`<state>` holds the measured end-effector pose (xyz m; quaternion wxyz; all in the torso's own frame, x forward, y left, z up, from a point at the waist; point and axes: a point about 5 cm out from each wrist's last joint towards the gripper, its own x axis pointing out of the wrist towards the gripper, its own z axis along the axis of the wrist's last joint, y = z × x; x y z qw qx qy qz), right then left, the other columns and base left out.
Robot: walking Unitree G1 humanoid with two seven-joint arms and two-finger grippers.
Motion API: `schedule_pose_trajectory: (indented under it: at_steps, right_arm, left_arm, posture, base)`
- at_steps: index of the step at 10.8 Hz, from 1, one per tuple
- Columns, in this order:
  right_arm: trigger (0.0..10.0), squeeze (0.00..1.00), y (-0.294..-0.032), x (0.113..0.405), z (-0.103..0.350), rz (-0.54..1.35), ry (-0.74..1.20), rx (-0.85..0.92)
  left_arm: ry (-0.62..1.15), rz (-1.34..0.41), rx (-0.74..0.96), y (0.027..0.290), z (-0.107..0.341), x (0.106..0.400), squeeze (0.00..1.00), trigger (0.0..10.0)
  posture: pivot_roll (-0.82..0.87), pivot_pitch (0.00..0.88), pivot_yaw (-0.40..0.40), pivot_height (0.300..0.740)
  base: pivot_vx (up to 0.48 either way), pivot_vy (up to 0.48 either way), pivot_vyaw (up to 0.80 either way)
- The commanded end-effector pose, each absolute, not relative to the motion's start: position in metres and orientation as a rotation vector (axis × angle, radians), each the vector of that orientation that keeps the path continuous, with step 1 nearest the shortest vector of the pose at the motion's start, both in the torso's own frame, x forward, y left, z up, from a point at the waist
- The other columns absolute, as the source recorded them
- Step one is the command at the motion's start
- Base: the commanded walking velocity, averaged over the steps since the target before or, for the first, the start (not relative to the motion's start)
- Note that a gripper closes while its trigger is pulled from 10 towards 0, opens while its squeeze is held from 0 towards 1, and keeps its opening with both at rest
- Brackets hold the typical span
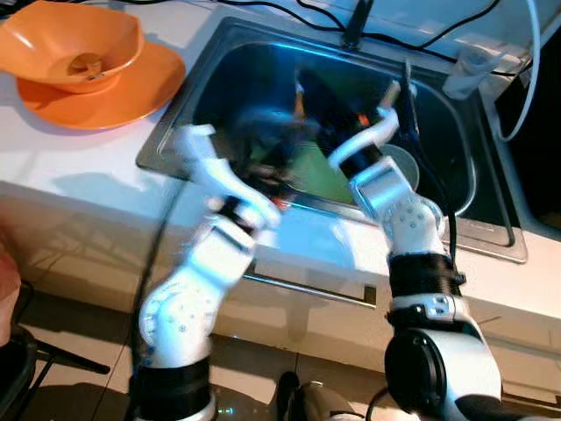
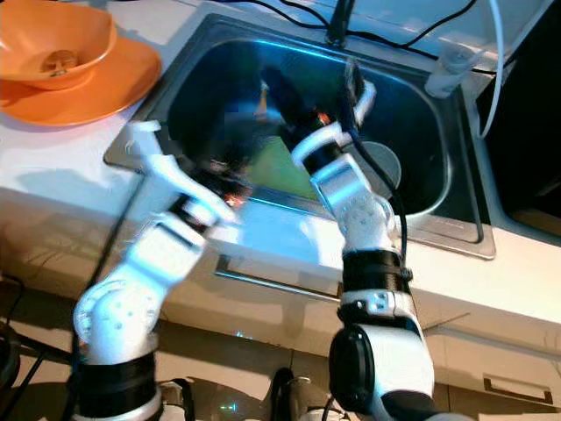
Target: Kitchen organization
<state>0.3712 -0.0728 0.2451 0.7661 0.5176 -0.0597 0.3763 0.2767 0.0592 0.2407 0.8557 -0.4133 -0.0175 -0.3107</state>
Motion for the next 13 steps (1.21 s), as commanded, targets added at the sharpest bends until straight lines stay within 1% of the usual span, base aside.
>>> schedule_pose_trajectory:
  at_steps: [1,7,9,10,11,12,13]
  right_arm:
    - [0.0,0.0,-0.079,0.373,0.242,0.787,-0.129,1.114]
    - [0.0,0.0,-0.078,0.373,0.241,0.785,-0.128,1.11]
    - [0.0,0.0,-0.079,0.373,0.239,0.779,-0.126,1.098]
    - [0.0,0.0,-0.079,0.373,0.238,0.773,-0.121,1.046]
    - [3.7,0.0,-0.078,0.373,0.236,0.762,-0.115,0.965]
    - [9.7,0.9,-0.074,0.371,0.235,0.755,-0.116,0.804]
    - [10.0,1.0,-0.071,0.369,0.236,0.764,-0.124,0.739]
  left_arm:
    - [-0.03,-0.701,-0.869,0.052,0.242,0.272,1.0,10.0]
    - [-0.031,-0.693,-0.865,0.055,0.242,0.273,1.0,10.0]
    - [-0.057,-0.618,-0.8,0.061,0.241,0.278,1.0,10.0]
    - [-0.092,-0.542,-0.717,0.068,0.24,0.283,1.0,10.0]
    - [-0.123,-0.481,-0.639,0.074,0.24,0.287,1.0,10.0]
    - [-0.152,-0.441,-0.535,0.078,0.239,0.289,1.0,10.0]
    - [-0.166,-0.419,-0.492,0.079,0.239,0.289,1.0,10.0]
  posture:
    - [0.05,0.216,-0.16,0.74]
    - [0.05,0.214,-0.158,0.74]
    - [0.05,0.214,-0.159,0.74]
    - [0.05,0.212,-0.16,0.74]
    - [0.05,0.211,-0.16,0.74]
    - [0.05,0.21,-0.159,0.74]
    - [0.05,0.207,-0.157,0.74]
  base:
    - [0.0,0.0,0.0]
    - [0.0,0.0,0.0]
    - [0.0,0.0,0.0]
    - [0.0,0.0,0.0]
    - [0.0,0.0,0.0]
    - [0.0,0.0,0.0]
    - [0.0,0.0,0.0]
